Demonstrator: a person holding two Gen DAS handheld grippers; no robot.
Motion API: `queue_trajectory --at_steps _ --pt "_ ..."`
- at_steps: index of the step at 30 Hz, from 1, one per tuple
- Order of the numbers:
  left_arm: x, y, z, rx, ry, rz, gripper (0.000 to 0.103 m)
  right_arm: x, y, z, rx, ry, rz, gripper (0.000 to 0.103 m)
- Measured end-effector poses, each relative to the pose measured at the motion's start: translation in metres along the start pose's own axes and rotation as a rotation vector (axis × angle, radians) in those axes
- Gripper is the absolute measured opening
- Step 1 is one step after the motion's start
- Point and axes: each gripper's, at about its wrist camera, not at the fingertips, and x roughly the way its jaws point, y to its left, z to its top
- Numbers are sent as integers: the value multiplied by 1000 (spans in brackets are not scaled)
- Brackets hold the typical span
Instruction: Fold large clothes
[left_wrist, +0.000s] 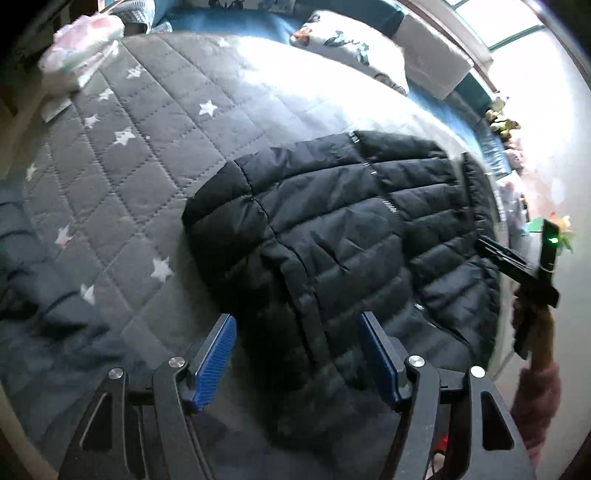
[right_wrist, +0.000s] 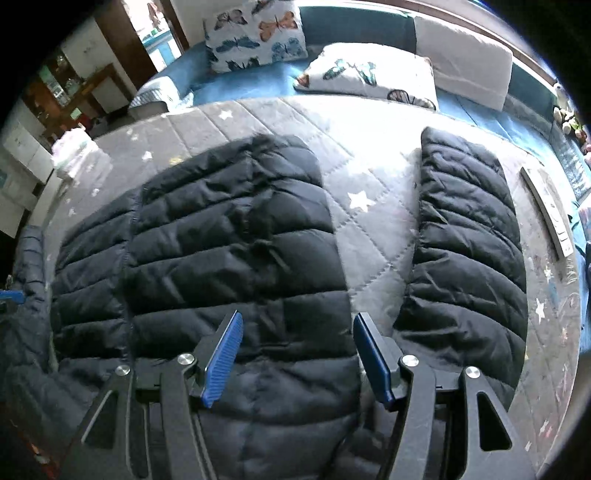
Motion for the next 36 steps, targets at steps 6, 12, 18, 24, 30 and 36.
queue_trajectory --at_steps 6,12,18,24,30,36 --pt "60 22 8 -88 79 48 72 19 -12 -2 3 40 31 68" --pt "81 27 5 -114 60 -11 73 28 -14 -2 -7 70 89 68" --pt "71 0 13 -18 -32 0 20 16 11 -4 -73 33 60 27" --pt "17 -28 39 32 -207 50 13 -37 35 15 -116 -117 48 15" --pt "-48 -50 104 61 -419 88 13 -64 38 72 -18 -301 70 15" --pt "-2 -28 145 42 -313 148 20 -34 29 89 40 -208 4 28"
